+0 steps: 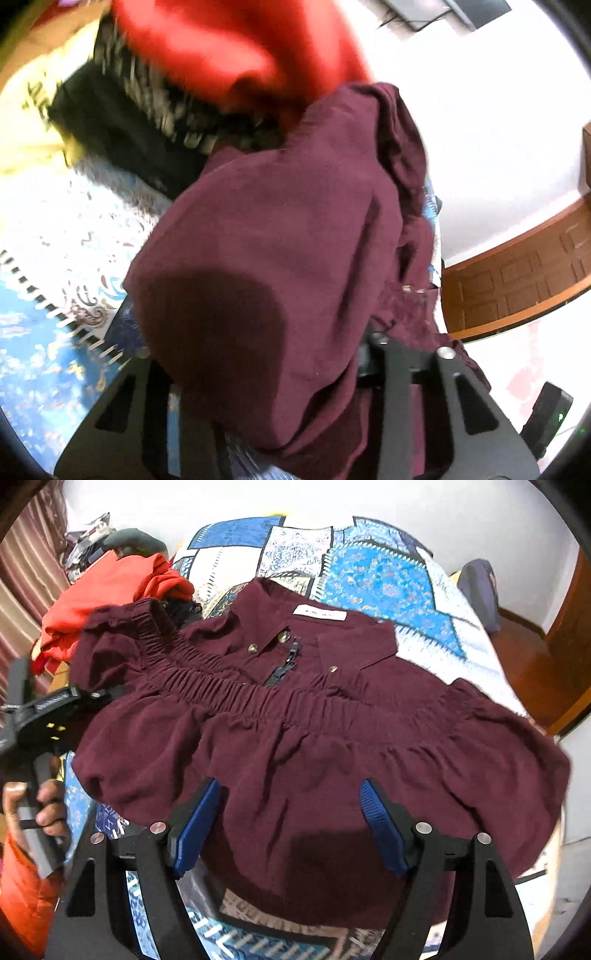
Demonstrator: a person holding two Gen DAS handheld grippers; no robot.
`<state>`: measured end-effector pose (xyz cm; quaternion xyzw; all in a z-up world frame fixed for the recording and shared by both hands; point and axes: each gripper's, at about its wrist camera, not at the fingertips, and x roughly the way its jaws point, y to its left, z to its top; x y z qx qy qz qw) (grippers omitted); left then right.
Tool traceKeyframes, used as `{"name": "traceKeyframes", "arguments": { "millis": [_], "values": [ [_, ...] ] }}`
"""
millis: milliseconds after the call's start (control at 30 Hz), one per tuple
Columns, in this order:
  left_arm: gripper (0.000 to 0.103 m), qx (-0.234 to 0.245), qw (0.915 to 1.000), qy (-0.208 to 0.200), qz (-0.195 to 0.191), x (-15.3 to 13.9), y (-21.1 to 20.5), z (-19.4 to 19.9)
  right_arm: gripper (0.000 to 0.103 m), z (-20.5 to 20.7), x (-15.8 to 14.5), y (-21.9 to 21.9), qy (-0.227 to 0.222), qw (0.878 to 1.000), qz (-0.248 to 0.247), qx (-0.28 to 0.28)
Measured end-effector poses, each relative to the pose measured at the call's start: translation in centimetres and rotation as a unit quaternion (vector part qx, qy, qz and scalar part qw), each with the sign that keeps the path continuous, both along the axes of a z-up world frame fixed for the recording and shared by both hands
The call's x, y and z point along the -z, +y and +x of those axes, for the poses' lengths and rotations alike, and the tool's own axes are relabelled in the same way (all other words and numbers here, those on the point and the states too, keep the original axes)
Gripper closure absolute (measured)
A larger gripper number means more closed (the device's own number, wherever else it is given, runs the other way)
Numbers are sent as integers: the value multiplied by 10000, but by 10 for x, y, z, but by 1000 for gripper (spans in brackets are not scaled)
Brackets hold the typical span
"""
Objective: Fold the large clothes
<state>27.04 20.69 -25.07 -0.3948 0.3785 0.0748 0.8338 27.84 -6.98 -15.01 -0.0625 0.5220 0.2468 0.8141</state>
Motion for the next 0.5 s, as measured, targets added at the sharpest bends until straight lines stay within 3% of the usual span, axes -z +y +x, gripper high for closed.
{"name": "traceKeyframes", "arguments": {
  "millis": [133,233,333,500],
  "values": [
    [74,178,9986,-495,96,-41,-12,-27,28,-9,-23,-7,-237,9997,53,-12],
    [75,281,9956,-759,466,-72,-27,-51,28,-17,-43,-5,-440,9989,160,-63],
    [76,72,9904,-1066,872,-102,-35,-85,28,-25,-55,6,-584,9978,253,-197],
    [76,-353,9754,-1263,1770,-147,-27,-126,28,-36,-51,51,-367,9956,442,-736]
  ]
}}
